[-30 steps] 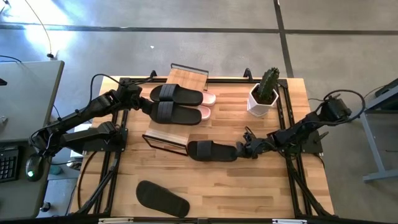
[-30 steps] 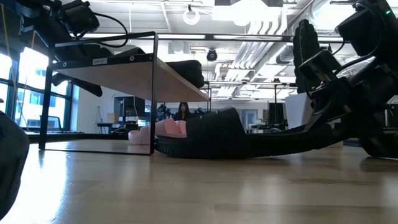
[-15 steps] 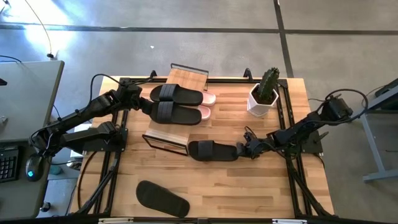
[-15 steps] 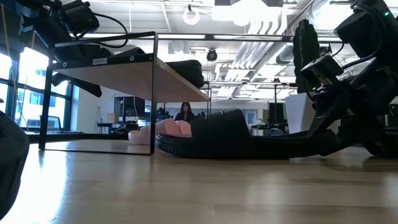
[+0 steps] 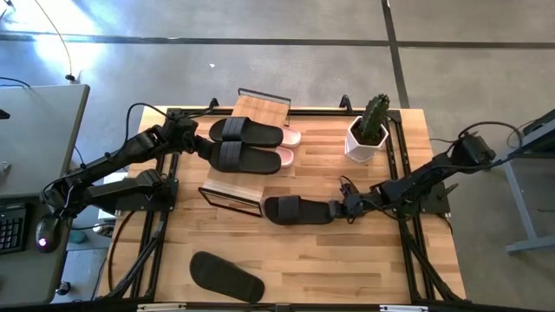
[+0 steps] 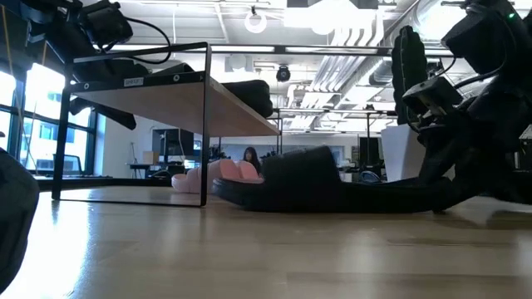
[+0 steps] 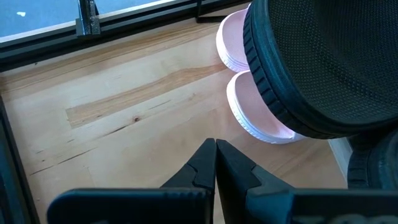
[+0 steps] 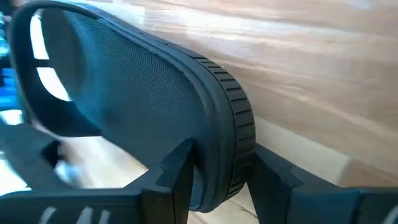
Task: Pick and place slides into the shelf
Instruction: Put the black slides under the shelf
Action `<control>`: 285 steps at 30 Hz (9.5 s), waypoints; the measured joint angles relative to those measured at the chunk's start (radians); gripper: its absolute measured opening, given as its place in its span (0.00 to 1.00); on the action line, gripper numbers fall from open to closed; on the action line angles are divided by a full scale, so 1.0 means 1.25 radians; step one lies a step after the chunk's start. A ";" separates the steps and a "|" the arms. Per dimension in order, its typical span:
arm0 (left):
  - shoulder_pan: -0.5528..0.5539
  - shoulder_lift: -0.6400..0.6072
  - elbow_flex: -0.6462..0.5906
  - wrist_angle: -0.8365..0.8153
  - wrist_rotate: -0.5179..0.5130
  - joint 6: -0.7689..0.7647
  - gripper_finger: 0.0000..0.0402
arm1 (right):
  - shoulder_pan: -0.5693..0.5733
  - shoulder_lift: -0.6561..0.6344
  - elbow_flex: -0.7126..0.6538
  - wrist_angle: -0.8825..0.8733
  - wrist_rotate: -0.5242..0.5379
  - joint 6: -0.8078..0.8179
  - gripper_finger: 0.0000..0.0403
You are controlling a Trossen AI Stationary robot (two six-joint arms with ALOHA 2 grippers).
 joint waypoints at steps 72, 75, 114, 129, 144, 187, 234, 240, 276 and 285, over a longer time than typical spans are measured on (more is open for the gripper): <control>0.000 0.001 0.000 -0.016 0.000 0.000 0.00 | 0.190 -0.082 0.368 -1.000 0.089 -0.048 0.03; 0.000 0.001 0.000 -0.016 0.000 0.000 0.00 | 0.192 -0.042 0.368 -0.988 0.114 -0.028 0.02; 0.000 0.001 0.000 -0.016 -0.003 0.005 0.00 | 0.038 0.194 0.369 -0.532 0.035 -0.359 0.00; 0.000 0.001 -0.001 -0.017 -0.003 0.001 0.00 | 0.073 0.181 0.367 -0.493 0.056 -0.336 0.00; 0.000 0.001 -0.001 -0.016 -0.007 0.005 0.00 | 0.054 0.179 0.369 -0.567 0.090 -0.284 0.00; 0.000 -0.478 0.000 0.110 0.567 -0.064 0.00 | 0.110 0.078 0.367 -0.667 0.224 -0.293 0.00; 0.000 -0.275 0.162 0.518 0.027 0.169 0.00 | 0.110 0.078 0.368 -0.625 0.323 -0.437 0.00; -0.007 -0.065 0.161 0.687 0.097 0.149 0.00 | 0.110 0.078 0.368 -0.625 0.327 -0.465 0.00; -1.466 0.234 0.306 -0.007 -0.407 -0.017 0.00 | 0.115 0.078 0.368 -0.619 0.326 -0.479 0.00; -1.510 0.461 0.367 -0.231 -0.250 -0.127 0.00 | 0.115 0.078 0.368 -0.616 0.329 -0.502 0.00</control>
